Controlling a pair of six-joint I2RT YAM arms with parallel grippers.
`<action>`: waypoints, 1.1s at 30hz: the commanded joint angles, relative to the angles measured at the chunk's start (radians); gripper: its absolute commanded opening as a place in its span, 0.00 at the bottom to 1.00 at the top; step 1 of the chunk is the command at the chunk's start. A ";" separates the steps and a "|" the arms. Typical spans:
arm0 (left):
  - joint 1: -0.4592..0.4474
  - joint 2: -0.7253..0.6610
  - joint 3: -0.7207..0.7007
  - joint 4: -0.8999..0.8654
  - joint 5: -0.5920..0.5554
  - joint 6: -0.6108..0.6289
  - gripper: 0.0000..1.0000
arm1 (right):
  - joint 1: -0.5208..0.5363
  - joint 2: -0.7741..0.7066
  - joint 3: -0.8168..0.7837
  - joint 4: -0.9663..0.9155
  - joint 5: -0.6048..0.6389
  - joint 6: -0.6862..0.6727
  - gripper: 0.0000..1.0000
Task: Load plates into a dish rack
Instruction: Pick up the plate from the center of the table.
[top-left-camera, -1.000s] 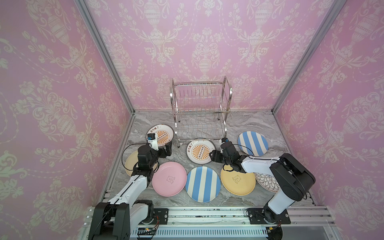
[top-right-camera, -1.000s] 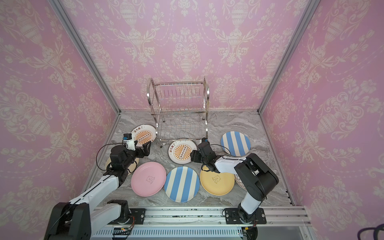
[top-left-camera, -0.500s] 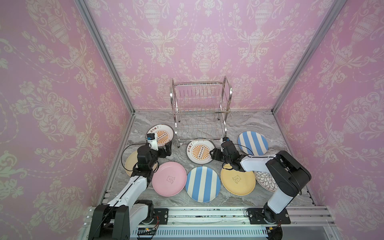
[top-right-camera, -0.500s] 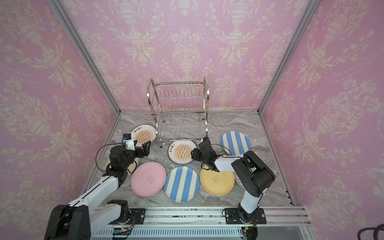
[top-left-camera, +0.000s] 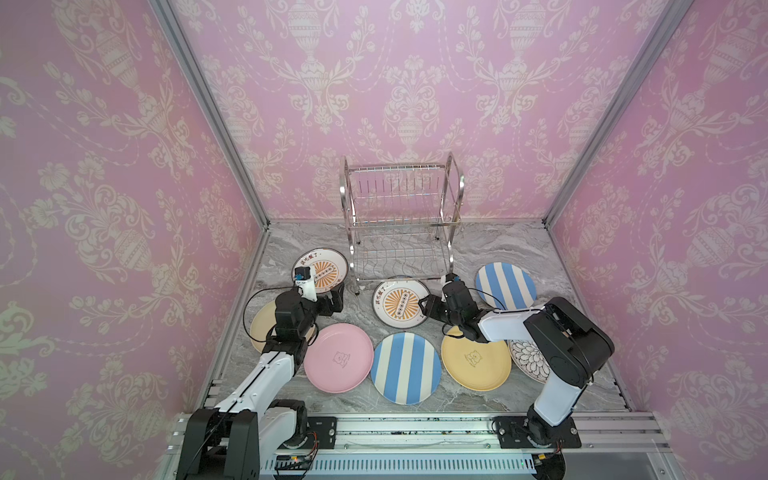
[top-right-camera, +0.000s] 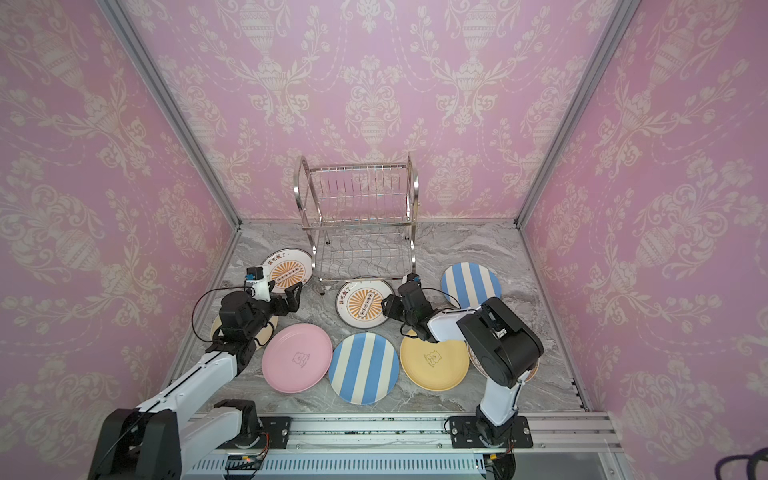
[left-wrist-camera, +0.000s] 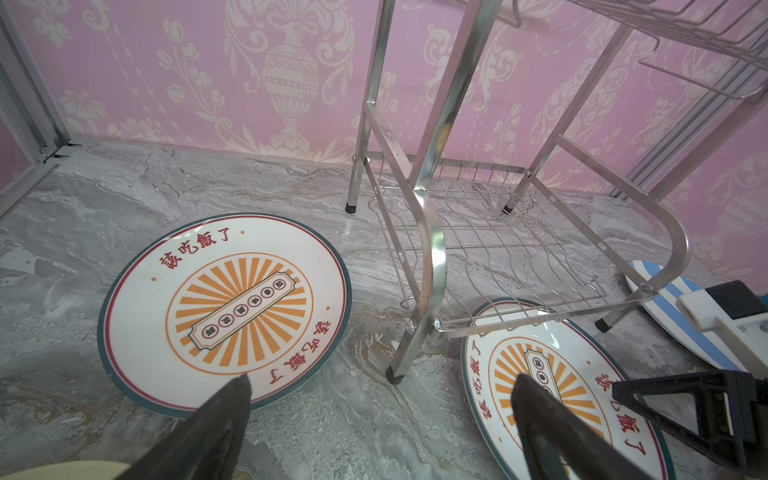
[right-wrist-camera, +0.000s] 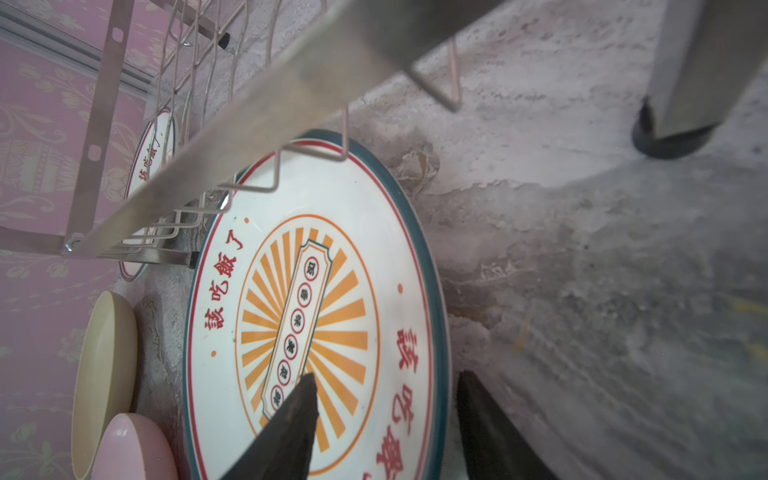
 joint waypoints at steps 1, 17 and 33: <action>-0.005 -0.013 -0.010 0.000 0.018 0.002 0.99 | -0.008 0.033 -0.006 0.027 -0.023 0.038 0.53; -0.011 -0.032 -0.005 -0.023 0.009 0.017 0.99 | -0.020 0.072 0.000 0.054 -0.054 0.082 0.36; -0.013 -0.076 0.015 -0.053 0.007 -0.001 0.99 | -0.021 0.066 0.017 -0.012 -0.045 0.082 0.23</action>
